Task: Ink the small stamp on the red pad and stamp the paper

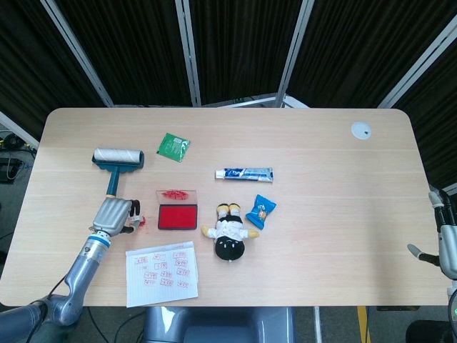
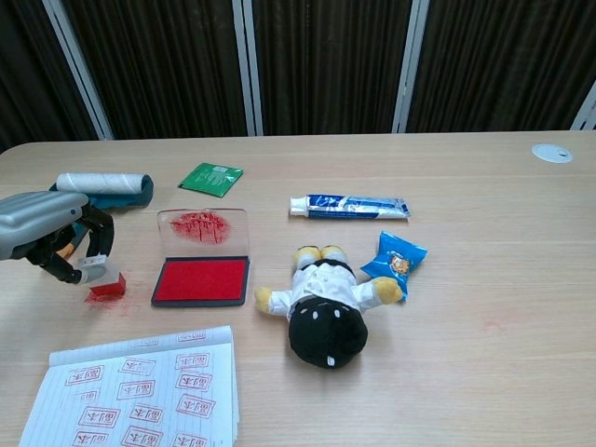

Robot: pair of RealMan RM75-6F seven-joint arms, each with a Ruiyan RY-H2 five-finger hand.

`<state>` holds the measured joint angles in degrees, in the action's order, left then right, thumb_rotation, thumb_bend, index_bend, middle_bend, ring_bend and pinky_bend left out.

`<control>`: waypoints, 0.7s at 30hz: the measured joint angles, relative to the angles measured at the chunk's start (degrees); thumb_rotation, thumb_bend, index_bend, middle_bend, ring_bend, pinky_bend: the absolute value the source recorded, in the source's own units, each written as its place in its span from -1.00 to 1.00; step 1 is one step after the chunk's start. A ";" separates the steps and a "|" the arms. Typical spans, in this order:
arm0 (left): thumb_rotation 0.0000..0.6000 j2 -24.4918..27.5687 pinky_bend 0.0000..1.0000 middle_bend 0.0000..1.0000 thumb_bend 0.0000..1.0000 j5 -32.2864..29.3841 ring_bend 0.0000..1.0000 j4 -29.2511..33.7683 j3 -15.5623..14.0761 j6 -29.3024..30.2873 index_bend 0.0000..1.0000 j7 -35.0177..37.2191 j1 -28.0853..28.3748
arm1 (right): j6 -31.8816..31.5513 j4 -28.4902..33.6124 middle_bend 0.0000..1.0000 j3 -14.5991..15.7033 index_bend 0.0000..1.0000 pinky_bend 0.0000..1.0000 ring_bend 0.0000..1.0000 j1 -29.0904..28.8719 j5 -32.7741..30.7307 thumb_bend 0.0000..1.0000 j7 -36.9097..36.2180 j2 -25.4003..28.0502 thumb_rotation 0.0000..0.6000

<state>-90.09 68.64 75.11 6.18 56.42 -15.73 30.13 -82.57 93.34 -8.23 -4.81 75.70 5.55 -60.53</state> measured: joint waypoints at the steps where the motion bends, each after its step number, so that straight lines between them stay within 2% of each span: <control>1: 1.00 0.82 0.71 0.10 -0.07 0.47 0.68 0.80 0.00 -0.11 0.09 0.76 0.09 | 0.00 0.06 -1.00 -0.01 -1.00 -1.00 -1.00 0.00 -0.02 -1.00 -0.02 0.02 1.00; 11: 1.00 7.08 0.62 0.06 0.38 7.71 0.68 5.06 -1.62 -2.88 0.06 7.51 1.90 | 0.09 0.09 -1.00 -0.09 -1.00 -1.00 -1.00 -0.08 -0.30 -1.00 0.20 -0.01 1.00; 15: 1.00 8.61 0.61 0.06 0.40 11.17 0.68 5.67 -2.58 -4.17 0.07 10.34 3.27 | 0.30 0.01 -1.00 -0.19 -1.00 -1.00 -1.00 -0.21 -0.61 -1.00 0.39 -0.12 1.00; 21: 1.00 8.81 0.61 0.07 0.45 12.55 0.68 6.10 -2.50 -6.65 0.08 13.96 5.78 | 0.57 0.01 -1.00 -0.47 -1.00 -1.00 -1.00 -0.36 -1.26 -1.00 0.44 -0.11 1.00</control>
<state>-81.28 81.19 81.21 3.68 49.76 -1.77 35.90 -82.00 93.35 -8.70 -5.17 74.45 5.98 -60.64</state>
